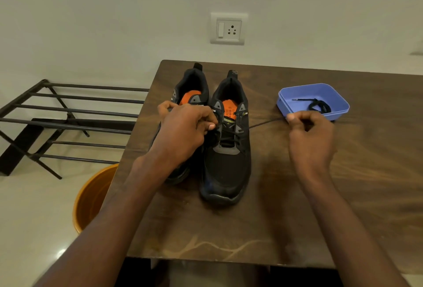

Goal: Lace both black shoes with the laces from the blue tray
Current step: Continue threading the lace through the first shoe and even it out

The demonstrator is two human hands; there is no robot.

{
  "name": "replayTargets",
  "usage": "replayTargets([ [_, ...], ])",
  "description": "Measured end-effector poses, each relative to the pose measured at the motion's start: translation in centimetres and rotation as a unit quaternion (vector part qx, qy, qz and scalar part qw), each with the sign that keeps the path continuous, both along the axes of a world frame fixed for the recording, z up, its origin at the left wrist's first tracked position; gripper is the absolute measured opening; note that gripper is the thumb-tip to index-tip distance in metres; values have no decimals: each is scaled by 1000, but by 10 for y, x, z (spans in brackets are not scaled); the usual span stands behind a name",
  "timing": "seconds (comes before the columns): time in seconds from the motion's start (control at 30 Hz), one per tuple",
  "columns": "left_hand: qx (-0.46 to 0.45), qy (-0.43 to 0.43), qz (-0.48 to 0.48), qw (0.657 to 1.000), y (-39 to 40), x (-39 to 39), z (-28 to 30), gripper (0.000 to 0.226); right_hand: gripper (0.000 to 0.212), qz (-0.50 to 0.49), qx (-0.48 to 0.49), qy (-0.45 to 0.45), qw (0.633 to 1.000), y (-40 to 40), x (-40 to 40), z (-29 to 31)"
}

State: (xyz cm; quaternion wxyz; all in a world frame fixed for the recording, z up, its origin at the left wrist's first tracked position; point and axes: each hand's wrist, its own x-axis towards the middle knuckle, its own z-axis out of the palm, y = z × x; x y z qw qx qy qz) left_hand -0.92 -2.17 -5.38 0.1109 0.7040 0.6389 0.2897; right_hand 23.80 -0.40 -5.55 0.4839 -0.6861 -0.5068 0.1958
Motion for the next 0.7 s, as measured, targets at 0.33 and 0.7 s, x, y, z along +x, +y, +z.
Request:
replayTargets([
  [0.33,-10,13,-8,1000,-2,2,4,17,8,244,-8,-145,959,-11,-32,-8],
  [0.7,-7,45,-17,999,-10,8,16,26,20,244,-47,-73,966,-9,-23,-7],
])
